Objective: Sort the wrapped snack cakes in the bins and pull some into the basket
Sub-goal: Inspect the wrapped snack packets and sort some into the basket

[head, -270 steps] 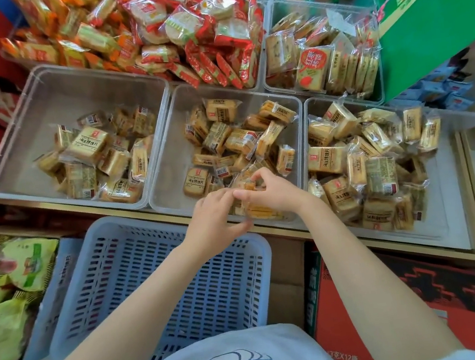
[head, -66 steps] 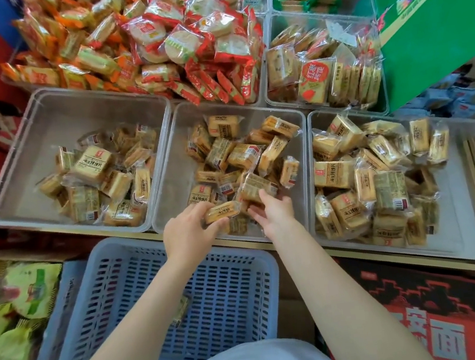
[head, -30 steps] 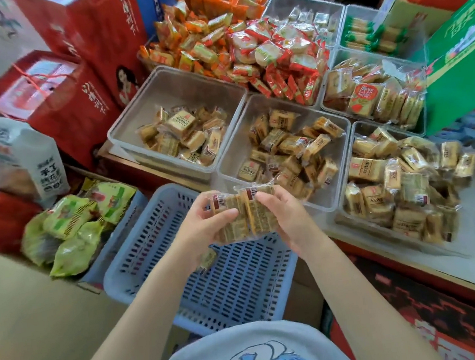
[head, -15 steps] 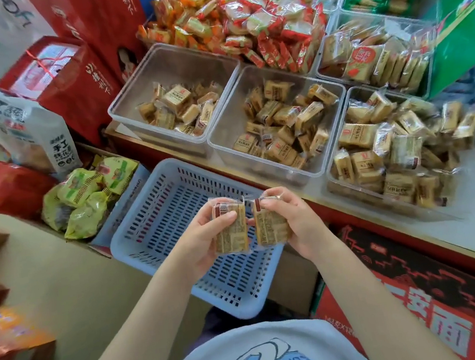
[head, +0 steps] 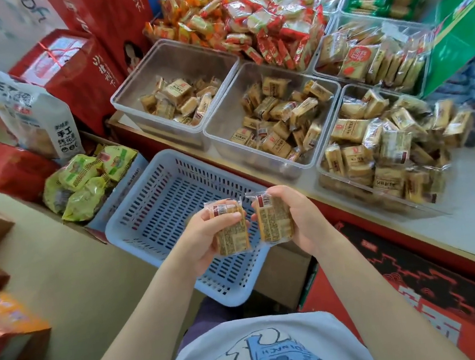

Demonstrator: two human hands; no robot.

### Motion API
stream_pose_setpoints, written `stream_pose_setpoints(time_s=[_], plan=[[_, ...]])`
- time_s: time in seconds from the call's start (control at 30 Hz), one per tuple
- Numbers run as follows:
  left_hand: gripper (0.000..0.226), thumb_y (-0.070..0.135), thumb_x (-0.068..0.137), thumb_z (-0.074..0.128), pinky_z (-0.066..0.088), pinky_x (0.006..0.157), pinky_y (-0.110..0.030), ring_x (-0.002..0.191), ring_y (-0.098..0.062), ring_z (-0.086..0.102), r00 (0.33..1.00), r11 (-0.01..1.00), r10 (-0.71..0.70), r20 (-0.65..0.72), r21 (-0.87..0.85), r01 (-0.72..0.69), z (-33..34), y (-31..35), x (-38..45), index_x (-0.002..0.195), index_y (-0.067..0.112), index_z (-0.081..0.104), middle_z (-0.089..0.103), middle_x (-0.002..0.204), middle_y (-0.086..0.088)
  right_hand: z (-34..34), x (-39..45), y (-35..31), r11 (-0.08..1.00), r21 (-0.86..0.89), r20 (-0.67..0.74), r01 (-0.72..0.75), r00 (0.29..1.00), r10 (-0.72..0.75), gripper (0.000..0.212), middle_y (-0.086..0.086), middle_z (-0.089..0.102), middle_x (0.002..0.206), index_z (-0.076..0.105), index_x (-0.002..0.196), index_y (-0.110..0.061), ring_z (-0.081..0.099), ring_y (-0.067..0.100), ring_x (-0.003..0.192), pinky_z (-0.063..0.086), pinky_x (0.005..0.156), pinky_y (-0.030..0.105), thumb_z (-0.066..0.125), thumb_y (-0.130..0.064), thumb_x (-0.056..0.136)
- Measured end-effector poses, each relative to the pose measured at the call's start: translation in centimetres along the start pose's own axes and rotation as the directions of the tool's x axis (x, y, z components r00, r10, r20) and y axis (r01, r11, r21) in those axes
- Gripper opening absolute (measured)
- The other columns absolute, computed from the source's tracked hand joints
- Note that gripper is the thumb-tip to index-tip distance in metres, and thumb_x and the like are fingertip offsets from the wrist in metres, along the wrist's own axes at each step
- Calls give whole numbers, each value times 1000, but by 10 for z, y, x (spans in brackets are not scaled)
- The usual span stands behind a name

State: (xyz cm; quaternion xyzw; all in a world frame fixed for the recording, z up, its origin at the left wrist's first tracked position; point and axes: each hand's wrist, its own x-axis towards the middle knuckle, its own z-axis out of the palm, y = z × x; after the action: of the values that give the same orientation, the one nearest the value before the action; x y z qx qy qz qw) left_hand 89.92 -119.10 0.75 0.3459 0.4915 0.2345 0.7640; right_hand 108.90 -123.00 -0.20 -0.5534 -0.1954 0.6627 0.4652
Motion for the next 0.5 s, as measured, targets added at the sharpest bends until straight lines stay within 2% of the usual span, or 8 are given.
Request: stream_pose_setpoints(time_s=[0.07,0.17,0.27,0.4,0.5], plan=[[31,21,85,74,63,75,-45,88,-25,74,1000,1000,1,-28,-24,-2,2,-2,0,113,12,65,72,99,-12,1,0,1,1000,-25,-4,-9,1000,9,25,16,65,98,60,112,-3,72,26,83,58,66,37,50,-24,102],[12,25,94,70,59,86,-54,86,-24,73,998,1000,15,-63,-24,-17,5,-4,1,100,16,64,71,91,-6,4,1,4,998,-56,-6,15,1000,-15,13,12,61,86,55,94,-9,66,29,83,56,70,39,52,-19,100],[4,11,96,65,60,78,-46,79,-23,73,995,999,27,-100,-40,-31,8,-6,2,94,12,64,71,85,-7,7,2,6,993,-119,-4,13,1000,-14,15,9,65,83,58,87,-10,66,25,79,57,73,42,54,-17,99],[3,6,92,70,60,63,-36,73,-22,72,981,997,70,-181,0,-71,9,-10,1,90,9,69,72,83,-9,8,3,6,992,-122,-5,11,1000,-11,9,24,71,100,64,84,-12,67,31,87,57,87,58,64,-20,87],[6,8,90,73,59,60,-34,72,-22,69,958,993,118,-260,10,-120,7,-13,2,86,8,68,71,83,-10,5,3,7,995,-93,-21,19,1000,-21,8,20,70,96,68,77,-15,65,29,89,55,91,55,65,-22,81]])
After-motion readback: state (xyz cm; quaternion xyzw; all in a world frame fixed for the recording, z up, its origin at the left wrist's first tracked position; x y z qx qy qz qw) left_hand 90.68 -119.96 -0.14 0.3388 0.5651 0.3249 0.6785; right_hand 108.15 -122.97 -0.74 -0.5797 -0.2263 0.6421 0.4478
